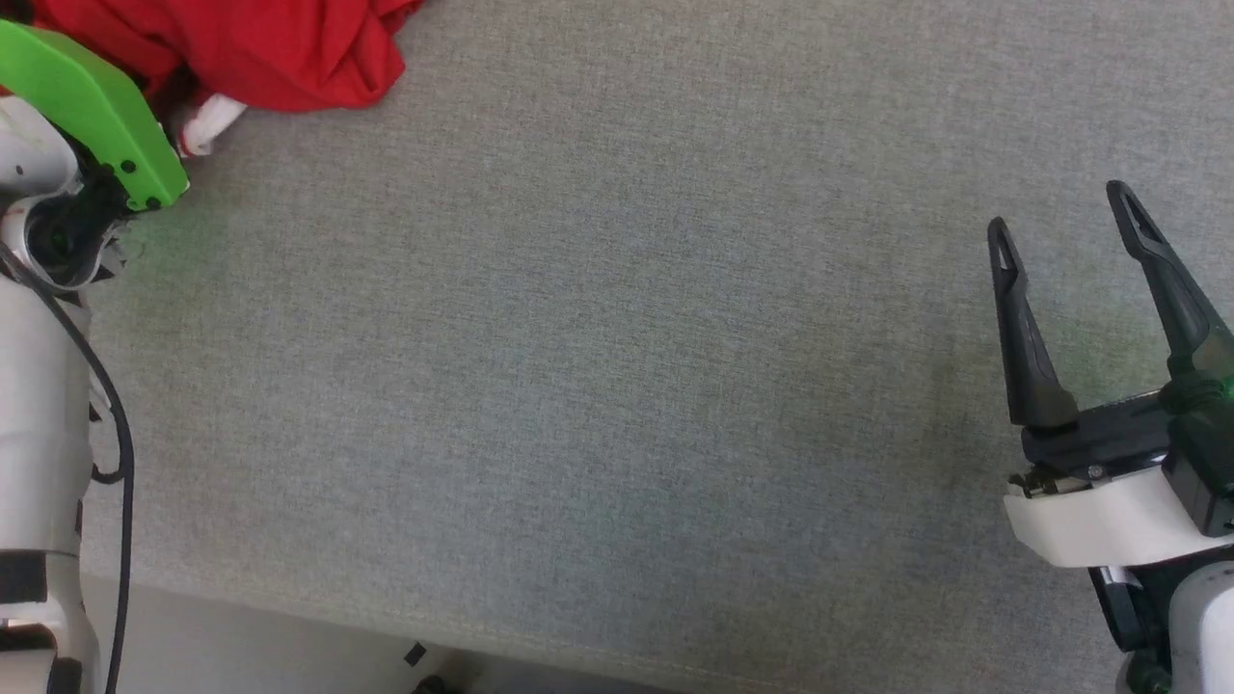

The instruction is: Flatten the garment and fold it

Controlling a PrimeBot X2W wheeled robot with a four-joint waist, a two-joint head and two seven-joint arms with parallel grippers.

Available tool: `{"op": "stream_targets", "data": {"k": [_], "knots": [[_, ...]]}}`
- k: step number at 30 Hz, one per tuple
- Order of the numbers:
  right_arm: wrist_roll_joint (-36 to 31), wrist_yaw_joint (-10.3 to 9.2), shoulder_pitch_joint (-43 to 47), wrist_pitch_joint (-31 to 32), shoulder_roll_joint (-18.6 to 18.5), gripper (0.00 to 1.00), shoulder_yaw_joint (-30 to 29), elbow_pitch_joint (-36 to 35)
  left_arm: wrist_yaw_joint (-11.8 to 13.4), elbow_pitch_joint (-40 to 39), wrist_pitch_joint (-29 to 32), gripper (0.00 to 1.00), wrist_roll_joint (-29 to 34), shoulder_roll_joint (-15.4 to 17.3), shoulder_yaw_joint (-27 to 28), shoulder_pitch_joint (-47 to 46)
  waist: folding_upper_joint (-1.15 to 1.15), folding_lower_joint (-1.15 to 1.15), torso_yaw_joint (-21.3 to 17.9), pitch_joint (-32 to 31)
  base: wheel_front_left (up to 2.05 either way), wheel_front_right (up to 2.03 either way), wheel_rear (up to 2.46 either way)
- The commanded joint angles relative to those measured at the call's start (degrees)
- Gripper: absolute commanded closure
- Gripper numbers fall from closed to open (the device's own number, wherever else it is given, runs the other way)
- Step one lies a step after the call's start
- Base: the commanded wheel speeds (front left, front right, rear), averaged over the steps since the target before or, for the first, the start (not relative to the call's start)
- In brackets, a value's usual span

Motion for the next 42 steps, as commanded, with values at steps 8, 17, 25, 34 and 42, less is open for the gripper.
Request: {"op": "stream_targets", "data": {"k": [8, 17, 25, 34, 42], "knots": [[0.6, -0.10, -1.3, -1.0, 0.5, 0.00, 0.1, 0.8, -1.5, 3.9, -4.3, 1.00, -1.5, 1.5, 0.1, -1.1, 0.00, 0.00, 0.0, -3.7, 0.00, 0.00, 0.00], [2.3, -0.10, -1.1, -5.0, 3.2, 0.00, 0.7, 6.6, -2.1, -0.9, -5.1, 1.00, -4.8, 3.5, -1.5, -3.5, 0.00, 0.00, -0.8, -13.1, 0.00, 0.00, 0.00], [4.2, -0.10, 1.0, -8.4, 4.9, 0.00, -0.4, 11.5, -2.1, -11.4, -0.8, 1.00, -6.4, 2.1, -4.5, -4.6, 0.00, 0.00, -1.6, -22.1, 0.00, 0.00, 0.00], [7.5, -0.10, 3.5, -10.8, 5.2, 0.00, -2.7, 14.2, -2.1, -22.0, 5.6, 1.00, -10.2, -2.3, -11.6, -6.5, 0.00, 0.00, -3.6, -29.2, 0.00, 0.00, 0.00], [9.7, -0.10, 4.9, -11.7, 5.2, 0.00, -4.8, 14.8, -2.2, -30.4, 7.5, 1.00, -14.7, -9.7, -22.5, -2.9, 0.00, 0.00, -7.5, -31.6, 0.00, 0.00, 0.00]]}}
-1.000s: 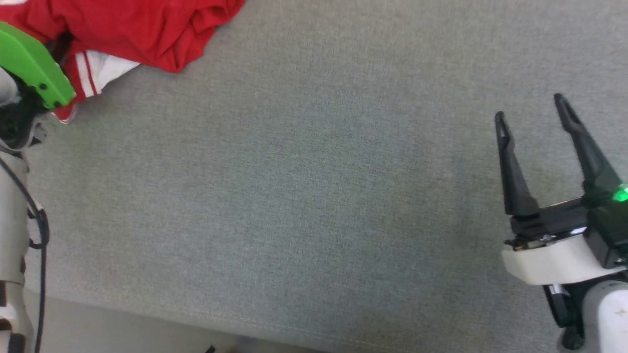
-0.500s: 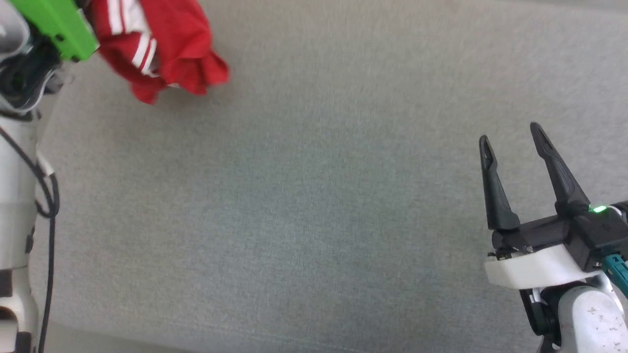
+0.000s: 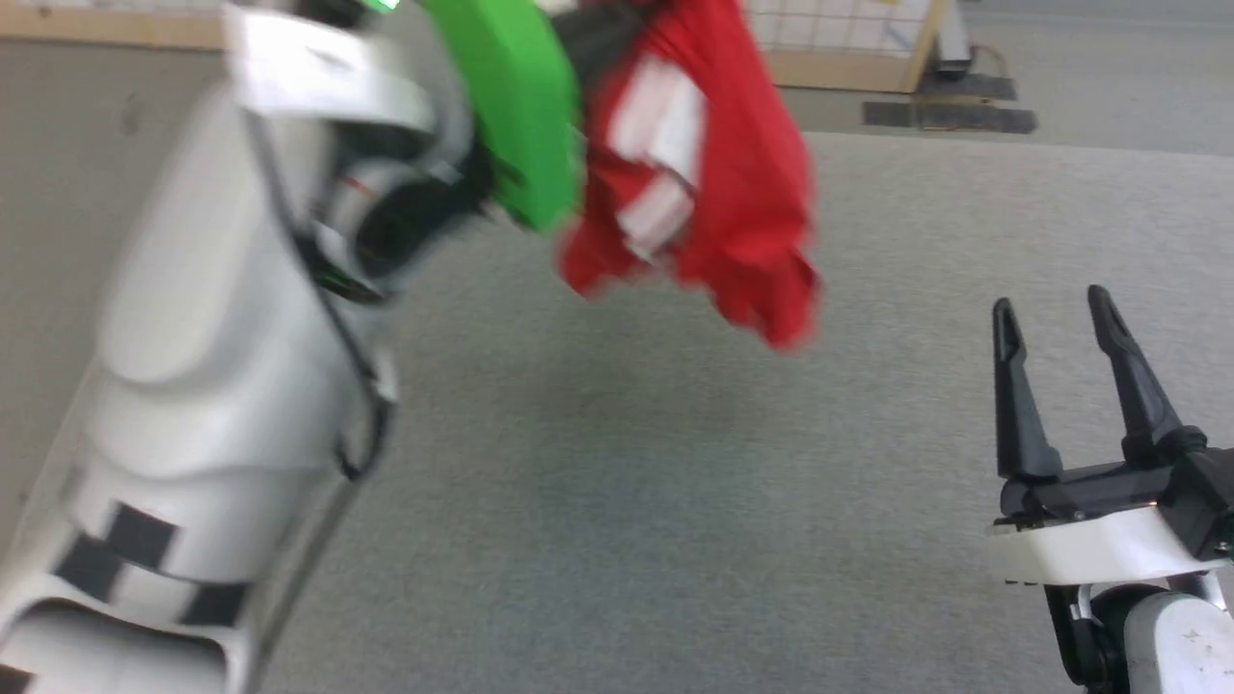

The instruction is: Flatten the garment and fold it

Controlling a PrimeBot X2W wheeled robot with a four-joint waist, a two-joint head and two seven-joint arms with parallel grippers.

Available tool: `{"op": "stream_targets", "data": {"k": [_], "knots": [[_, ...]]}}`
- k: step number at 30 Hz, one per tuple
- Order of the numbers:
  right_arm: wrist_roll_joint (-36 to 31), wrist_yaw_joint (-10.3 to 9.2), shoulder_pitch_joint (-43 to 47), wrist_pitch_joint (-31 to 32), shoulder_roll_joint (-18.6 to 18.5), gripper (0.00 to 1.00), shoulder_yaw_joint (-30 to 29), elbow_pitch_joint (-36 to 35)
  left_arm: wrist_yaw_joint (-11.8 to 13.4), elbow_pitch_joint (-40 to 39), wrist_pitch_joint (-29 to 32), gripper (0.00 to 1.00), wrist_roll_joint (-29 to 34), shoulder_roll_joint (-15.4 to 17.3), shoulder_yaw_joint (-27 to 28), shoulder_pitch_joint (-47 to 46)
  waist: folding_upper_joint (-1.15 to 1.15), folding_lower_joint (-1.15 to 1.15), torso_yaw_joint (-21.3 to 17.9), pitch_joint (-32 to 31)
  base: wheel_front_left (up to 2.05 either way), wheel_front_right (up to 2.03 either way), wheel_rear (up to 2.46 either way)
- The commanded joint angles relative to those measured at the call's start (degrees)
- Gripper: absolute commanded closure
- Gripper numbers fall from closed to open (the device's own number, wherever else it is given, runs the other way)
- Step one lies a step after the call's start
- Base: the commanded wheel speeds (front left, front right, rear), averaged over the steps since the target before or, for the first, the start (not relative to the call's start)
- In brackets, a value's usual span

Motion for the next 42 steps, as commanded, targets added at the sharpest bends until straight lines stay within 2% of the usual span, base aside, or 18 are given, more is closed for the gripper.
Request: {"op": "stream_targets", "data": {"k": [1, 9, 17, 24, 25, 26, 32, 36, 39, 42], "knots": [[0.5, -0.10, 0.6, -0.4, 0.1, 0.00, -0.2, 0.1, -0.4, -0.3, -0.7, 1.00, -0.4, -1.0, -0.8, 1.4, -0.01, 0.00, -2.2, -1.0, 0.00, 0.00, 0.00], [1.4, -0.10, 0.6, -0.9, 0.1, 0.00, -1.2, 0.3, -0.4, 3.2, -12.2, 1.00, 2.3, -6.7, -7.5, 8.1, -0.01, 0.00, -5.2, 0.2, 0.00, 0.00, 0.00], [1.5, -0.10, 0.3, -0.7, 0.1, 0.00, -1.4, -0.2, -0.1, 17.5, -22.2, 1.00, 7.0, -9.8, -14.3, 16.9, -0.01, 0.00, -8.2, 1.5, 0.00, 0.00, 0.00], [1.5, -0.10, -0.1, -0.5, 0.1, 0.00, -1.5, -0.4, 1.1, 30.0, -26.6, 1.00, 8.9, -11.0, -16.1, 19.0, -0.01, 0.00, -9.4, 2.4, 0.00, 0.00, 0.00], [1.5, -0.10, -0.1, -0.5, 0.1, 0.00, -1.6, -0.4, 1.1, 31.2, -27.3, 0.31, 9.0, -11.2, -16.3, 18.8, -0.01, 0.00, -9.4, 2.4, 0.00, 0.00, 0.00], [1.5, -0.10, -0.1, -0.5, 0.1, 0.00, -1.7, -0.4, 1.0, 32.0, -27.8, 0.00, 8.9, -11.4, -16.3, 18.7, -0.01, 0.00, -9.3, 2.4, 0.00, 0.00, 0.00], [1.3, -0.10, 0.6, -0.1, 0.1, 0.00, -2.7, -0.6, 0.2, 31.3, -31.2, 0.00, 7.1, -12.3, -16.4, 15.9, -0.01, 0.00, -6.9, 1.0, 0.00, 0.00, 0.00], [1.5, -0.10, 1.3, 0.2, 0.1, 0.00, -3.0, -1.1, 0.2, 25.7, -34.7, 0.00, 6.7, -10.0, -15.1, 16.5, -0.01, 0.00, -5.3, 0.1, 0.00, 0.00, 0.00], [1.6, -0.10, 1.8, 0.3, 0.1, 0.00, -3.2, -1.4, 2.6, 20.1, -39.4, 0.00, 7.7, -6.8, -12.7, 18.8, -0.01, 0.00, -4.3, -0.2, 0.00, 0.00, 0.00], [1.8, -0.10, 2.4, 0.5, 0.1, 0.00, -3.3, -1.7, 6.3, 12.8, -45.4, 0.00, 9.5, -2.5, -9.9, 23.4, -0.01, 0.00, -3.2, -0.2, 0.00, 0.00, 0.00]]}}
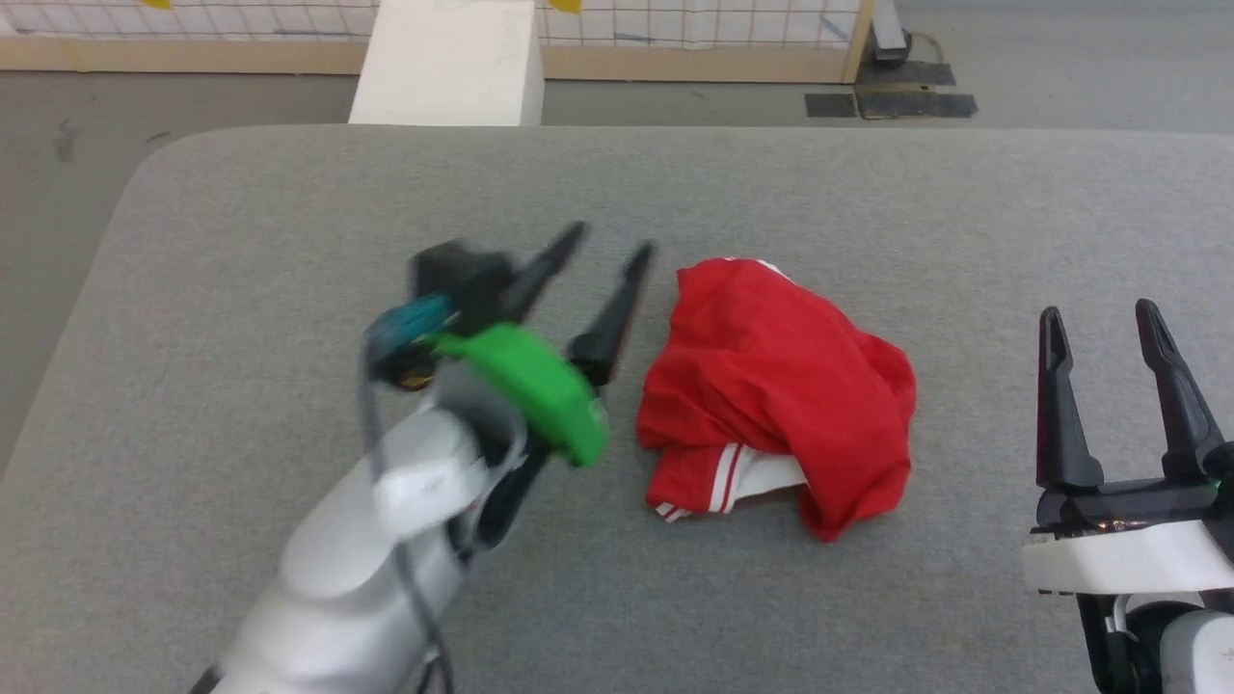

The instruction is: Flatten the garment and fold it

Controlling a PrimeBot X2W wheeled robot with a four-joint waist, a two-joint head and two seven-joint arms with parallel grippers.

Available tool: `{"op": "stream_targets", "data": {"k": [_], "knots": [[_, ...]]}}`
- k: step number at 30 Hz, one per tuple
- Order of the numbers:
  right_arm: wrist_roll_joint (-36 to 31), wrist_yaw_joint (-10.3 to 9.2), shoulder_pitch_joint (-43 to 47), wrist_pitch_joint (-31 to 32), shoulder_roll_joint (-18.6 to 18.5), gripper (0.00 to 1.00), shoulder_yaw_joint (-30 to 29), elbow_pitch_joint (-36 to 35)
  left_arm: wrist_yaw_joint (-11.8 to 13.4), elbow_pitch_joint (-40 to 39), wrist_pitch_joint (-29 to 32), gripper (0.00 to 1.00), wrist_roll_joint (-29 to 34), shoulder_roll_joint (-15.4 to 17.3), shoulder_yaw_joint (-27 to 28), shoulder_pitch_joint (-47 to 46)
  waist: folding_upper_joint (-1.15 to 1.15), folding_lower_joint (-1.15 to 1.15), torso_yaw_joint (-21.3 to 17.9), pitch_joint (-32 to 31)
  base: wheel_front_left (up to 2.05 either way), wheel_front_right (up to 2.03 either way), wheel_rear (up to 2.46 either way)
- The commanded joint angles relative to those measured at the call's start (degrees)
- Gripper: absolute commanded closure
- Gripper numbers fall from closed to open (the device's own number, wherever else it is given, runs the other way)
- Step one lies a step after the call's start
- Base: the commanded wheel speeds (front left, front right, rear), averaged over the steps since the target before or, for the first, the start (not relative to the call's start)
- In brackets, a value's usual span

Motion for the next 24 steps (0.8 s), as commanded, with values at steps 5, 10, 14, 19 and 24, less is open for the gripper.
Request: {"op": "stream_targets", "data": {"k": [5, 10, 14, 19, 24], "knots": [[0.5, -0.09, 1.5, 0.5, 0.1, 0.00, -0.2, -0.5, 6.3, -11.5, -7.0, 0.00, 3.4, 6.8, 4.7, 11.8, 0.00, 0.00, 2.5, 0.1, 0.00, 0.00, 0.00], [1.4, -0.09, 2.4, 0.6, 0.1, 0.00, 0.1, 0.3, 12.3, -22.1, -8.5, 0.00, 8.3, 8.0, 12.7, 23.8, 0.00, 0.00, 3.8, 0.5, 0.00, 0.00, 0.00], [1.8, -0.09, 3.1, 0.4, 0.1, 0.00, 0.0, 1.0, 12.3, -26.4, -8.6, 0.00, 12.3, 5.4, 19.1, 34.4, 0.00, 0.00, 4.7, 0.7, 0.00, 0.00, 0.00], [2.0, -0.09, 3.3, 0.9, 0.1, 0.00, -0.3, 2.4, 9.3, -25.4, -8.6, 0.00, 16.1, 2.7, 21.5, 39.9, 0.00, 0.00, 6.1, 1.0, 0.00, 0.00, 0.00], [2.0, -0.09, 1.4, 3.4, 0.1, 0.00, -0.6, 3.0, 6.2, -24.7, -8.6, 0.00, 18.0, -0.1, 23.1, 39.0, 0.00, 0.00, 6.6, 1.5, 0.00, 0.00, 0.00]]}}
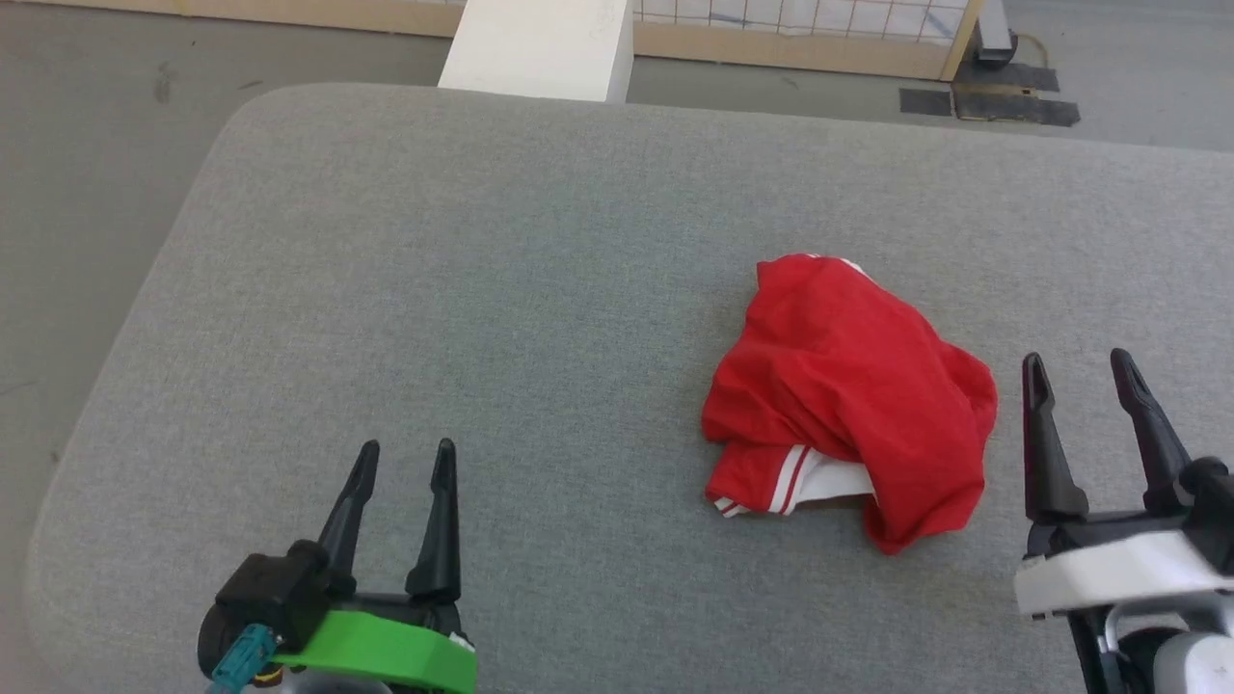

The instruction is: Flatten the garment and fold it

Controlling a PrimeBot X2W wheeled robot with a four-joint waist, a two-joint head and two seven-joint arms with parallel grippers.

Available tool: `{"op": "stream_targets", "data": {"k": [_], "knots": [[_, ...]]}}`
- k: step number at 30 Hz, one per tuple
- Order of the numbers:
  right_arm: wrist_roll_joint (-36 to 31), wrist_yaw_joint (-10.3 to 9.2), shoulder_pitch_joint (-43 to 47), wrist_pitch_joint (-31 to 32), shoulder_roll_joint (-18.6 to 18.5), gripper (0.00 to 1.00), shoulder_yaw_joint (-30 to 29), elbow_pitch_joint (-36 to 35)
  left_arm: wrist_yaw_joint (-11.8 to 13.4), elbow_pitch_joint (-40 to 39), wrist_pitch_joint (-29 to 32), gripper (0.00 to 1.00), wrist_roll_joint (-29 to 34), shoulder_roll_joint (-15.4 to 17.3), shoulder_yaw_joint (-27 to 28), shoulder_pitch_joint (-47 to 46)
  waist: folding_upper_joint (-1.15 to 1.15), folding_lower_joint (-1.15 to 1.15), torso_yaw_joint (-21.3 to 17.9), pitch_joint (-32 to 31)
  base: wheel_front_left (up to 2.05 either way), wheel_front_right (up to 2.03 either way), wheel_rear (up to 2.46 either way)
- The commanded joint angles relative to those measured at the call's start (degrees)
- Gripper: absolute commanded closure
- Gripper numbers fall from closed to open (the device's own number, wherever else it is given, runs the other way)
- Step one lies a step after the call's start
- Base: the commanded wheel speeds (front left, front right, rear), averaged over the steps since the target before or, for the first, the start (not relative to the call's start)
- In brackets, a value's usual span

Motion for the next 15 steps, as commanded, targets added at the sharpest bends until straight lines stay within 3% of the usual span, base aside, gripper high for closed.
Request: {"op": "stream_targets", "data": {"k": [1, 5, 15], "knots": [[-0.4, -0.09, -2.0, 1.4, 0.0, 0.00, -0.3, 0.2, -1.0, 0.3, -0.2, 0.00, 1.3, -0.7, 0.4, -1.0, 0.00, 0.00, 0.2, 0.3, 0.00, 0.00, 0.00], [-1.3, -0.09, -5.4, 9.8, -0.1, 0.00, 0.7, 1.1, -2.8, 1.3, -0.2, 0.00, 2.4, -2.4, 0.9, -1.9, 0.00, 0.00, 0.2, 0.5, 0.00, 0.00, 0.00], [7.3, -0.09, -8.9, 35.2, -12.1, 0.00, 10.1, 4.2, -6.1, 4.5, -0.2, 0.00, 4.0, -5.4, 1.8, -1.9, 0.00, 0.00, 1.9, 0.8, 0.00, 0.00, 0.00]]}}
